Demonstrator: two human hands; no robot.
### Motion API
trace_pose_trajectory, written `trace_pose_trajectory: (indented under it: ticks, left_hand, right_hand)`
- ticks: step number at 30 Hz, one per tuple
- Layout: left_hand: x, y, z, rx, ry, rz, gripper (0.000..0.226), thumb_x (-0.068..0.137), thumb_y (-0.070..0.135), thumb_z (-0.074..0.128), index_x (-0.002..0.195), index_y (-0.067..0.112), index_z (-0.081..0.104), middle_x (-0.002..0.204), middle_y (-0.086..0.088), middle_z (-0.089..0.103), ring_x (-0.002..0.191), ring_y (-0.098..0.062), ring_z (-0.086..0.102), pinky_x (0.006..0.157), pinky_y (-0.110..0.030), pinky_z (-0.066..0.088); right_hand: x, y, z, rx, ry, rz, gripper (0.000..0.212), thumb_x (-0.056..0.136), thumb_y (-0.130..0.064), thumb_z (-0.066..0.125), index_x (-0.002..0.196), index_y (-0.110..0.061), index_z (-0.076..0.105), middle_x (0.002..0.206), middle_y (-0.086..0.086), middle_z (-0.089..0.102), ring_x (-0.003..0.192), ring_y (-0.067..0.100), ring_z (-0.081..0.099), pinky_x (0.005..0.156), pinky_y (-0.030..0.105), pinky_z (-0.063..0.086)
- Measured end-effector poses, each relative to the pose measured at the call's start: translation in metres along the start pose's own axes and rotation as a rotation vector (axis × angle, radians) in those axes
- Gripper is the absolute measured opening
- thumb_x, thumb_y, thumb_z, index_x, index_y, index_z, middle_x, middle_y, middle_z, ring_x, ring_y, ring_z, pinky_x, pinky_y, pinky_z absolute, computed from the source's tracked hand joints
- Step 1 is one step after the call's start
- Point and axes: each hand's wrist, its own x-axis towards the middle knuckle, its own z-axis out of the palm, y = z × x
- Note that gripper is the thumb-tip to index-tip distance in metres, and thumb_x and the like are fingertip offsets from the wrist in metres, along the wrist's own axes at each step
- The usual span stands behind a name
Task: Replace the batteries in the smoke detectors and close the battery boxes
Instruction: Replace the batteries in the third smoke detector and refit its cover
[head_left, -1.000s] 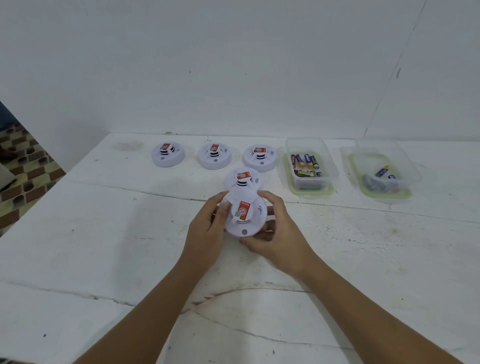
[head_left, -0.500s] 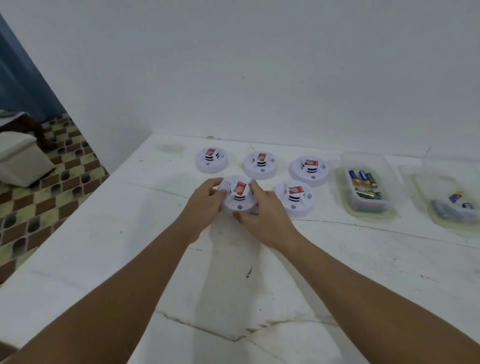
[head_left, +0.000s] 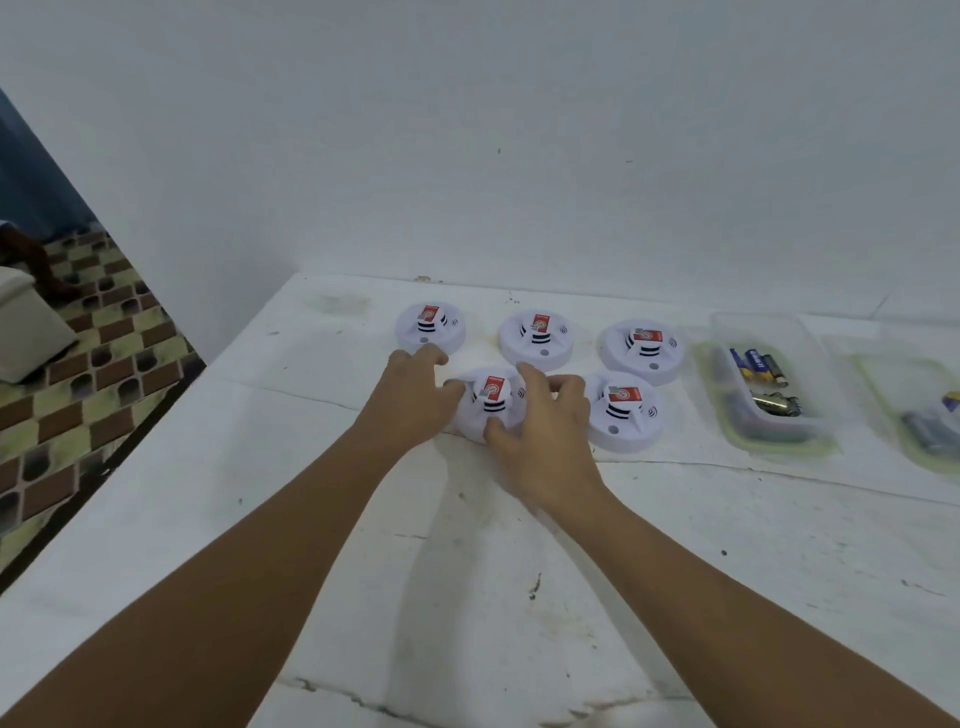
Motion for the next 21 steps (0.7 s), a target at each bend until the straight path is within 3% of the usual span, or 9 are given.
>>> trace_pose_trajectory:
  ticks: [6,8,10,12,14,16,19,21]
  left_hand:
    - [0.047,-0.006,-0.003,0.281,0.180,0.149,0.053,0.096,0.033,0.060,0.143,0.014,0.048,0.130,-0.020,0.047,0.120,-0.040,0.047,0.092,-0.038,0.038]
    - [0.062,-0.004,-0.006,0.346,0.122,0.141,0.063,0.098,0.040,0.060,0.155,0.024,0.039,0.150,-0.021,0.033,0.133,-0.044,0.037,0.101,-0.045,0.040]
    - [0.073,-0.003,-0.011,0.417,-0.041,0.129,0.071,0.101,0.048,0.056,0.162,0.039,0.021,0.169,-0.017,0.005,0.150,-0.046,0.016,0.114,-0.053,0.033]
    - [0.084,-0.007,-0.011,0.469,-0.184,0.106,0.071,0.102,0.052,0.053,0.162,0.046,0.014,0.172,-0.013,-0.010,0.155,-0.046,0.005,0.118,-0.056,0.028]
    - [0.091,-0.016,-0.009,0.414,-0.195,0.101,0.064,0.101,0.050,0.055,0.157,0.047,0.026,0.167,-0.017,0.007,0.147,-0.046,0.023,0.112,-0.053,0.035]
    - [0.092,-0.024,-0.007,0.336,-0.096,0.140,0.049,0.098,0.044,0.058,0.144,0.039,0.042,0.145,-0.017,0.031,0.128,-0.045,0.040,0.099,-0.047,0.041]
    - [0.079,-0.029,-0.016,0.266,-0.030,0.143,0.038,0.099,0.038,0.055,0.135,0.030,0.046,0.131,-0.014,0.035,0.114,-0.040,0.045,0.092,-0.043,0.041]
    - [0.065,-0.028,-0.028,0.060,-0.004,0.100,0.031,0.098,0.042,0.055,0.126,0.034,0.047,0.125,-0.012,0.039,0.111,-0.037,0.049,0.091,-0.043,0.047]
  right_hand:
    - [0.019,-0.023,-0.002,0.052,0.035,-0.047,0.056,0.098,-0.026,0.060,0.151,-0.023,0.041,0.131,0.004,0.038,0.128,0.026,0.037,0.095,0.026,0.028]
    - [0.026,-0.029,-0.002,0.055,0.025,-0.059,0.053,0.098,-0.024,0.060,0.148,-0.019,0.044,0.127,0.004,0.041,0.126,0.026,0.042,0.098,0.030,0.034]
    - [0.033,-0.031,0.001,0.045,0.015,-0.060,0.049,0.099,-0.024,0.059,0.146,-0.017,0.047,0.128,0.008,0.048,0.123,0.026,0.048,0.101,0.036,0.042]
    - [0.039,-0.033,0.004,0.031,-0.001,-0.057,0.044,0.101,-0.022,0.057,0.144,-0.016,0.048,0.127,0.009,0.055,0.115,0.026,0.055,0.096,0.037,0.046]
    - [0.042,-0.035,0.005,0.032,-0.003,-0.059,0.041,0.102,-0.020,0.056,0.142,-0.015,0.050,0.125,0.008,0.059,0.109,0.025,0.059,0.090,0.033,0.044]
    - [0.042,-0.038,0.005,0.037,0.002,-0.067,0.040,0.102,-0.018,0.055,0.141,-0.014,0.051,0.124,0.006,0.061,0.109,0.022,0.061,0.086,0.029,0.040]
    - [0.043,-0.042,0.004,0.073,0.009,-0.076,0.040,0.102,-0.017,0.055,0.141,-0.013,0.051,0.125,0.005,0.061,0.109,0.018,0.063,0.085,0.027,0.042]
    - [0.044,-0.046,0.003,0.119,0.016,-0.072,0.039,0.101,-0.018,0.056,0.140,-0.015,0.051,0.124,0.004,0.062,0.104,0.016,0.064,0.083,0.026,0.044]
